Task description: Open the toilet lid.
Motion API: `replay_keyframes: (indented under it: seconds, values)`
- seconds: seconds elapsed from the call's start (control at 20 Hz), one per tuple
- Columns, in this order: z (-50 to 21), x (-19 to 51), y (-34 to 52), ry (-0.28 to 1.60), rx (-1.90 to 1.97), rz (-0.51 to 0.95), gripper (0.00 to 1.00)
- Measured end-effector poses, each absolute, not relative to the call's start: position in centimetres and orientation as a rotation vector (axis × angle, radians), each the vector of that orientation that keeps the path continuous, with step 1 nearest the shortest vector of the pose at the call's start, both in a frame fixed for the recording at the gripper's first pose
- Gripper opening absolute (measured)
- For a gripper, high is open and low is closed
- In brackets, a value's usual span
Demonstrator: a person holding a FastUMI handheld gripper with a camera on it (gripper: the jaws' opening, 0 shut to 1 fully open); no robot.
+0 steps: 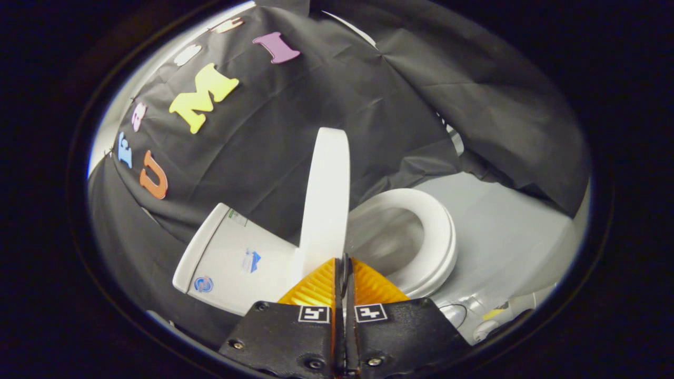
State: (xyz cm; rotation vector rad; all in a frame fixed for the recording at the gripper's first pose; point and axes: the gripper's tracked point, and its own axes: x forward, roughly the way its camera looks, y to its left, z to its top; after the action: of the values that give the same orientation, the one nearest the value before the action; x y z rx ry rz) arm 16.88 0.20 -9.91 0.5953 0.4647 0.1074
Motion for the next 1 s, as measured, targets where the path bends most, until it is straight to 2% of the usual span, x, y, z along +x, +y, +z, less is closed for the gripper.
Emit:
replay_keyframes:
  seconds: [1.0]
  values:
    - [-5.6, 15.8, 5.8, 0.370, 0.317, 0.075, 0.04]
